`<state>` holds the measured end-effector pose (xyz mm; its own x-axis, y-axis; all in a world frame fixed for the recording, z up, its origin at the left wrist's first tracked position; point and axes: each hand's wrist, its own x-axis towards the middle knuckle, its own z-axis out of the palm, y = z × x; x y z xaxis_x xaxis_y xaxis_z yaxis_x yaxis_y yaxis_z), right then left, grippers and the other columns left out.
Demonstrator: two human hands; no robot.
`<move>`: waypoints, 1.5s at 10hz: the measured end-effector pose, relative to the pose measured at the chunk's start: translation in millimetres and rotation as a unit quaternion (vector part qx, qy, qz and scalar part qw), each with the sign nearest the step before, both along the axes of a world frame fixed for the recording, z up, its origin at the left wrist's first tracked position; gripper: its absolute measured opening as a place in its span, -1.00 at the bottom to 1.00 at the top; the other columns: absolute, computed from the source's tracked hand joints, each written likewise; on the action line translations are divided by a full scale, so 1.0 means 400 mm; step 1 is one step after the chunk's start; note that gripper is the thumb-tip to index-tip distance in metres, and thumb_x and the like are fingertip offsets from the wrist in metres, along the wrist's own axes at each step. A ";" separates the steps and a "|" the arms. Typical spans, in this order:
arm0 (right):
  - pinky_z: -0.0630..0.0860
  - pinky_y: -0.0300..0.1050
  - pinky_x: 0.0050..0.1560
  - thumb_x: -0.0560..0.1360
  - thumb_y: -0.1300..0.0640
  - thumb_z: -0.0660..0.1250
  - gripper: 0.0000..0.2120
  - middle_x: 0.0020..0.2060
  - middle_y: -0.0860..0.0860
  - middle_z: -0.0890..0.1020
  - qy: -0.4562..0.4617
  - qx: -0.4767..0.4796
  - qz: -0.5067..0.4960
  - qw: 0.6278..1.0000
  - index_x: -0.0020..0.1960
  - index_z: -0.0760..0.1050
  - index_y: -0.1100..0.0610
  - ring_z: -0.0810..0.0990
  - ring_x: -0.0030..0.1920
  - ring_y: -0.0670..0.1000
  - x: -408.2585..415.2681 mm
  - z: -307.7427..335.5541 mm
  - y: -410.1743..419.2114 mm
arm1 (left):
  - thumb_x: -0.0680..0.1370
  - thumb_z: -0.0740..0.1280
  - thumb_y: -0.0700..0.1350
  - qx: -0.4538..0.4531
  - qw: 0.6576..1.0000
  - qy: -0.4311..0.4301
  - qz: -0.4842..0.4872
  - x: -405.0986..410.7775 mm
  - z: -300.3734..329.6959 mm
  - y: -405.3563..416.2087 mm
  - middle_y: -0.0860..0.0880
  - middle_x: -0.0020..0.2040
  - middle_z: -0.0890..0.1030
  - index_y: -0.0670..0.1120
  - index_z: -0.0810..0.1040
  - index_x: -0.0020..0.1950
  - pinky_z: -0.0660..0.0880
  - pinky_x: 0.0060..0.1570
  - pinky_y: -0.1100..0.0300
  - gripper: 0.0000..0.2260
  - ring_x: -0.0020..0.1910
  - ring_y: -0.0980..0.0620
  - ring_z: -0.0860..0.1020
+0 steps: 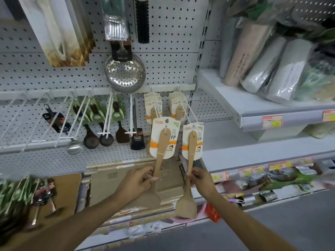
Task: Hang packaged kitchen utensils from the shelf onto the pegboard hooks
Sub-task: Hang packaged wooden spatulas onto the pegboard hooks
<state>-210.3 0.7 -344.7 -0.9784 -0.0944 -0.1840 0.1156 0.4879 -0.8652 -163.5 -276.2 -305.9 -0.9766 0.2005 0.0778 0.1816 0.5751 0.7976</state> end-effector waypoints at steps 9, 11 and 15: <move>0.49 -0.19 -0.23 0.58 0.19 0.27 -0.79 -0.33 -0.05 0.55 -0.051 0.017 -0.030 0.998 -0.22 0.48 0.05 0.53 -0.30 -0.04 -0.299 0.084 -0.115 | 0.57 0.26 0.26 -0.082 0.996 0.013 -0.010 0.002 -0.065 -0.059 0.18 -0.07 0.68 0.15 0.50 0.05 0.58 -0.14 0.19 -0.78 -0.11 0.25 0.65; 0.42 -0.27 -0.23 0.56 0.17 0.27 -0.85 -0.14 -0.09 0.56 -0.028 0.045 -0.035 0.998 0.07 0.44 -0.05 0.56 -0.14 -0.04 -0.288 0.076 -0.127 | 0.55 0.29 0.21 -0.080 0.997 -0.016 -0.007 0.017 -0.081 -0.043 0.23 -0.08 0.68 0.16 0.51 0.03 0.55 -0.13 0.27 -0.83 -0.10 0.30 0.63; 0.61 0.03 0.08 0.40 0.47 0.42 -0.69 -0.03 0.11 0.69 -0.131 -0.107 0.211 0.963 0.05 0.57 0.16 0.68 -0.02 0.00 -0.059 0.087 -0.184 | 0.56 0.40 -0.03 -0.059 0.995 -0.082 0.000 0.032 -0.138 0.002 0.33 -0.09 0.68 0.16 0.47 -0.08 0.57 -0.05 0.20 -0.87 -0.15 0.31 0.63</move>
